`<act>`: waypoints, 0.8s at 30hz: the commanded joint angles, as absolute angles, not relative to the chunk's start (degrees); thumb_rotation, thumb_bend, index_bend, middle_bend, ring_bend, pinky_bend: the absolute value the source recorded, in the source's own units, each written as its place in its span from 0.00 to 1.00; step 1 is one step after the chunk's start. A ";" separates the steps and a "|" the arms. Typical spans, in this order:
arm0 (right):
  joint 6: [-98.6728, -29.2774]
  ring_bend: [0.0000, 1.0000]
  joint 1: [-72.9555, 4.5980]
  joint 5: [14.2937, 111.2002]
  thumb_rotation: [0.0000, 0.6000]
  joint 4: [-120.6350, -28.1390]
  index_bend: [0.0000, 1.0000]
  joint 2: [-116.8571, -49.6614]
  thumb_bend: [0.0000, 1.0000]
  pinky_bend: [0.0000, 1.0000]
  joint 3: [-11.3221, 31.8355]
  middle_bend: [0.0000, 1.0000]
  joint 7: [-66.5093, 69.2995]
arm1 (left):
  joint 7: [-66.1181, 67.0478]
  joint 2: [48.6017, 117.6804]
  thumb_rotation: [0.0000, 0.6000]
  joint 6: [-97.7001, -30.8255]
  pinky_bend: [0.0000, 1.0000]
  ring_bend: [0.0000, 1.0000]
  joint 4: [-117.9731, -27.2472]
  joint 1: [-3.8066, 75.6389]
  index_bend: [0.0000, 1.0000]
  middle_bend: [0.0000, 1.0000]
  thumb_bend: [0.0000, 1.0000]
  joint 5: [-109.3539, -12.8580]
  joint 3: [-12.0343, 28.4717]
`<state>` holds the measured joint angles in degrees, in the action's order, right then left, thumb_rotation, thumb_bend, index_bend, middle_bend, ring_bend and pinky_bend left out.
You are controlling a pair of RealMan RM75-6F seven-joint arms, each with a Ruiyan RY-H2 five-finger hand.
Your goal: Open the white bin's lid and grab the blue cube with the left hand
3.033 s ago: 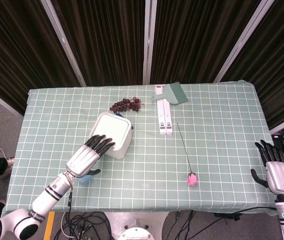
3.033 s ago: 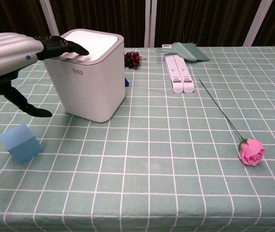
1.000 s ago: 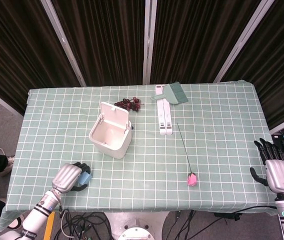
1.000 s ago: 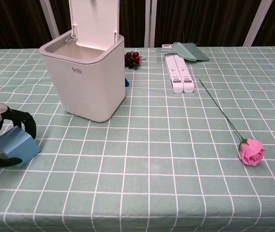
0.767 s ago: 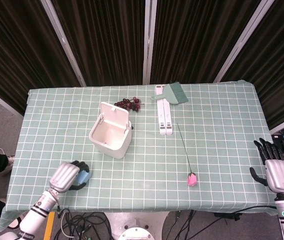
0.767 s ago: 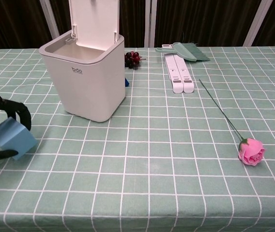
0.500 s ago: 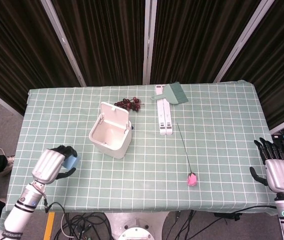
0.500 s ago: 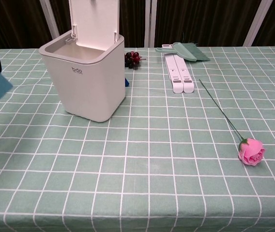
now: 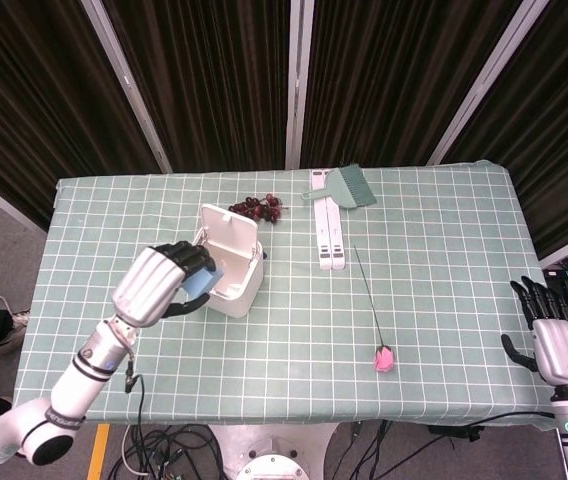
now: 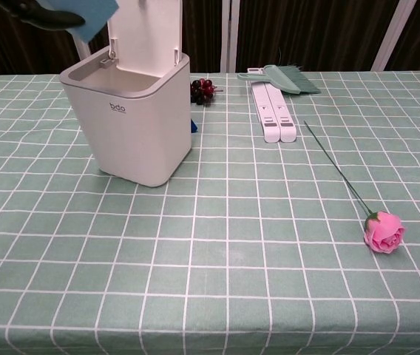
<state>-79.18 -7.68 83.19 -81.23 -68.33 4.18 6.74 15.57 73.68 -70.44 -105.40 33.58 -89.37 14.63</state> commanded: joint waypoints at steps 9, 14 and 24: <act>-79.09 0.00 -7.49 82.98 1.00 -80.29 0.00 -68.50 0.28 0.00 4.21 0.00 7.72 | 7.56 81.24 1.00 -70.51 0.20 0.01 -92.75 38.03 0.08 0.01 0.12 -89.92 14.63; -79.16 0.00 -7.62 83.29 1.00 -80.64 0.00 -68.53 0.28 0.00 4.23 0.00 7.68 | 7.83 77.20 1.00 -77.45 0.17 0.00 -95.66 33.09 0.07 0.01 0.08 -92.32 12.01; -79.82 0.00 -7.76 84.05 1.00 -81.90 0.00 -68.77 0.28 0.00 4.24 0.00 6.60 | 10.23 71.82 1.00 -87.57 0.16 0.00 -93.33 15.85 0.07 0.05 0.07 -88.60 -0.31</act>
